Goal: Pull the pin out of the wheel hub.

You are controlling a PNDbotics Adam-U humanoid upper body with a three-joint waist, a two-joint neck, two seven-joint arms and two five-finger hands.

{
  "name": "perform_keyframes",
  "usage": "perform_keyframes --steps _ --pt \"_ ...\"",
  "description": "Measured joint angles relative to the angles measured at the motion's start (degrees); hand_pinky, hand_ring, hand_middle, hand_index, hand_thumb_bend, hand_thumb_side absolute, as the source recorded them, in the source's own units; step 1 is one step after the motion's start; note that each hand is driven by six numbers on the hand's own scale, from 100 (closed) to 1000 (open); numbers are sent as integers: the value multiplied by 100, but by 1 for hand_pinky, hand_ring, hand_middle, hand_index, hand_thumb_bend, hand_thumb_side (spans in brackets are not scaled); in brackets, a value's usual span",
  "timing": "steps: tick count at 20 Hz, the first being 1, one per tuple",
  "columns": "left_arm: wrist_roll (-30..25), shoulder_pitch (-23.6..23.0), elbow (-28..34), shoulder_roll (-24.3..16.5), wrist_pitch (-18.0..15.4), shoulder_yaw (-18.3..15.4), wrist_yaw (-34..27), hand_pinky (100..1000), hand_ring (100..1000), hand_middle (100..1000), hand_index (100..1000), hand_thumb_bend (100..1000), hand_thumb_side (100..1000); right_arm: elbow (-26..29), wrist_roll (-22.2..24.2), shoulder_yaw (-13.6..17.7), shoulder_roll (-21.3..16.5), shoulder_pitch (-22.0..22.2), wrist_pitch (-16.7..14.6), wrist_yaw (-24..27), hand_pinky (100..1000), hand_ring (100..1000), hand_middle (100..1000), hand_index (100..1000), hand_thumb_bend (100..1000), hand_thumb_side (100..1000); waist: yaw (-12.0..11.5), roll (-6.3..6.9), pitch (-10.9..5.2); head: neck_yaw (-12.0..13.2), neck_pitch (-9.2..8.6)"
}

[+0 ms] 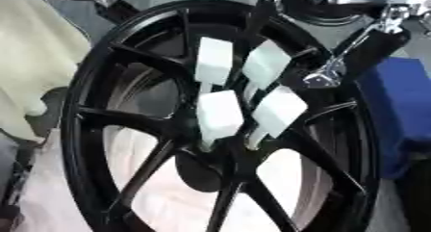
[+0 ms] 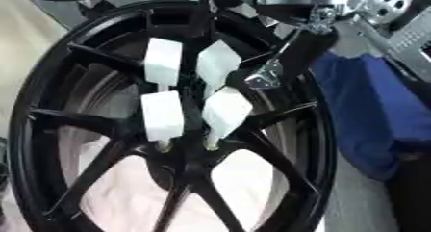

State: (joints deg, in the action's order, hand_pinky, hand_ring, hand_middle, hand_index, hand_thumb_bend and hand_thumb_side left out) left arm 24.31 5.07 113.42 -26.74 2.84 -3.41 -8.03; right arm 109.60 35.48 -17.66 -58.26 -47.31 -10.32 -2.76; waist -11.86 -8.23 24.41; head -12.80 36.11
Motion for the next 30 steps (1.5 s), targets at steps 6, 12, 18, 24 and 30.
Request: perform_keyframes --steps 6,12,18,24,30 --pt "-9 0 0 0 -9 0 0 869 623 655 754 211 875 -39 -18 4 0 2 -31 -87 846 803 746 820 327 100 6 -6 21 -3 0" --pt "-9 0 0 0 -10 -3 2 870 622 655 755 208 877 -158 8 4 0 -2 -86 -170 845 803 745 820 327 100 6 -17 31 -25 0" --pt "-6 0 0 2 -14 -4 2 871 622 656 755 205 879 -219 48 -6 1 -8 -146 -184 844 803 744 819 329 100 -11 -39 32 -45 -2" --pt "-2 0 0 5 -18 -12 3 872 621 656 756 202 882 -252 111 -38 3 -7 -197 -195 843 802 743 819 335 100 -33 -57 40 -67 -30" --pt "3 0 0 7 -24 -34 3 873 620 656 756 200 885 -281 155 -76 8 -5 -222 -211 842 800 733 810 339 100 -52 -69 64 -91 -52"
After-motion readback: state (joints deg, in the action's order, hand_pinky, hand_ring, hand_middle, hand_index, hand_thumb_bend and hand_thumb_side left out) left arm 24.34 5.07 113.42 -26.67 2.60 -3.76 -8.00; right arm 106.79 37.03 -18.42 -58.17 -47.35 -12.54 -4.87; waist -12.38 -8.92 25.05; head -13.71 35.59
